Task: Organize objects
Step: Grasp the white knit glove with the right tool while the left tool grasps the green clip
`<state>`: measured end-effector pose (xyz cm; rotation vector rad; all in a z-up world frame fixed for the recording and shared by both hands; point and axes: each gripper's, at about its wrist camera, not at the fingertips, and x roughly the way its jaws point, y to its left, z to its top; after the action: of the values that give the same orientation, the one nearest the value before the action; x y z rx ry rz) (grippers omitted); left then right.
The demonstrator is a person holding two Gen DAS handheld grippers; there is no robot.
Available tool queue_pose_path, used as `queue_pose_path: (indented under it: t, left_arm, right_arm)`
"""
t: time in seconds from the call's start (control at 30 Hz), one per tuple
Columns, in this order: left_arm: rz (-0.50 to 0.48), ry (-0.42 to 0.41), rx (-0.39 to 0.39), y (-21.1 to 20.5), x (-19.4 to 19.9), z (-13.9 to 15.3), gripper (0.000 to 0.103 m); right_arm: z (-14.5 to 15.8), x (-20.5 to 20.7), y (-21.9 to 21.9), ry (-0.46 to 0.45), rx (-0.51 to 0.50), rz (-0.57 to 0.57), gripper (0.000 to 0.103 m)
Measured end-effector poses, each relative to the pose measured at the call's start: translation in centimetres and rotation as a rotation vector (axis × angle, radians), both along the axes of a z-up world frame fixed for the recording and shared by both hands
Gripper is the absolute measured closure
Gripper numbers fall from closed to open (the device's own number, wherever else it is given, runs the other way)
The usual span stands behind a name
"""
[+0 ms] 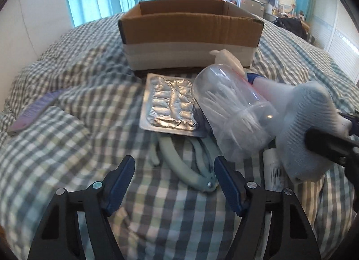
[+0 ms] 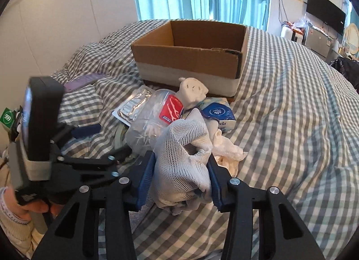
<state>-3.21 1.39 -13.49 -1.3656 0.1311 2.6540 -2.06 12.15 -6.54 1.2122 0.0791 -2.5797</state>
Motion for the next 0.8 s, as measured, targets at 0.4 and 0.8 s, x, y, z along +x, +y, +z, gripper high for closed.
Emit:
queue_pose_path:
  t: [0.4, 0.8]
  left_arm:
    - [-0.044, -0.008, 0.046, 0.9, -0.9, -1.4, 0.028]
    - [-0.035, 0.050, 0.120, -1.4, 1.9, 3.8, 0.029]
  right_arm:
    - [0.5, 0.7, 0.0, 0.014, 0.023, -0.010, 0.059]
    - [2.8, 2.0, 0.3, 0.075, 0.033, -0.022, 0.059]
